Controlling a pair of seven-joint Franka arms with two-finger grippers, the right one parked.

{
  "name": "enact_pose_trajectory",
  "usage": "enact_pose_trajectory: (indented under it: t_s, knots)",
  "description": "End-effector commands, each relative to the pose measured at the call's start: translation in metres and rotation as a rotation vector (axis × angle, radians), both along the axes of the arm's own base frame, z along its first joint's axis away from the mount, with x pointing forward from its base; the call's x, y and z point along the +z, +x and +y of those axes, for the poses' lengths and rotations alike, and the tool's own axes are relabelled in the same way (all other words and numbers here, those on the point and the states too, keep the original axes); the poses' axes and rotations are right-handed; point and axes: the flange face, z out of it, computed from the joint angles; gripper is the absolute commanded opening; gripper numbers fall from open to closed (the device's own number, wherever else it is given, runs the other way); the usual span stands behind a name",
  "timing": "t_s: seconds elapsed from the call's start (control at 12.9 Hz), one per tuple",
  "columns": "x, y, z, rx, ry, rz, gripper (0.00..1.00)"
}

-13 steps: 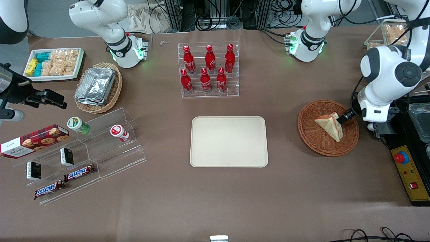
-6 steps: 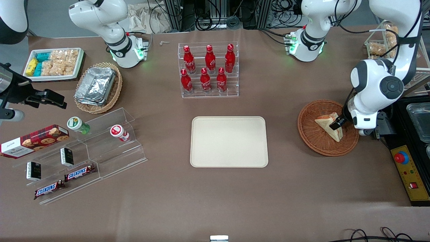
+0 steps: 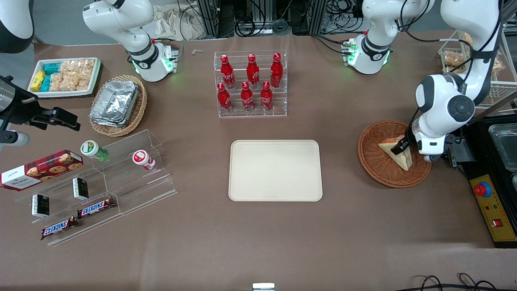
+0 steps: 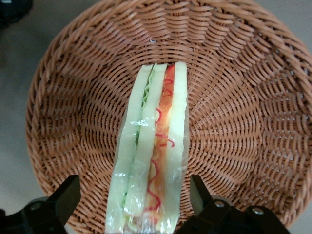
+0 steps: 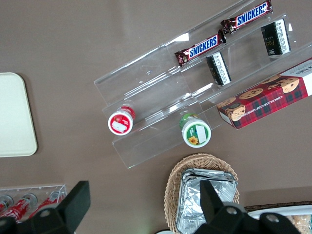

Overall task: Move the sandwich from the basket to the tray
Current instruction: 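Lower the open left gripper around the sandwich and close it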

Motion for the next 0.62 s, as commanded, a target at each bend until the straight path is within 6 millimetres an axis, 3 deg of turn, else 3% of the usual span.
enact_pose_trajectory:
  t_s: [0.0,0.08,0.16,0.23,0.31,0.39,0.54]
  knots:
    - [-0.020,-0.003,-0.001,0.012,0.010,-0.018,1.00]
    - [-0.024,-0.003,-0.002,0.012,0.008,-0.012,1.00]
    - [-0.024,-0.002,-0.002,0.012,0.008,-0.012,0.93]
    - [-0.022,-0.002,-0.002,0.010,0.008,-0.017,0.54]
    - [-0.019,-0.001,-0.002,0.013,0.009,-0.022,0.06]
    - [-0.017,0.000,-0.003,0.012,0.009,-0.023,0.00]
    - [0.001,0.005,-0.009,0.014,0.014,-0.044,0.00]
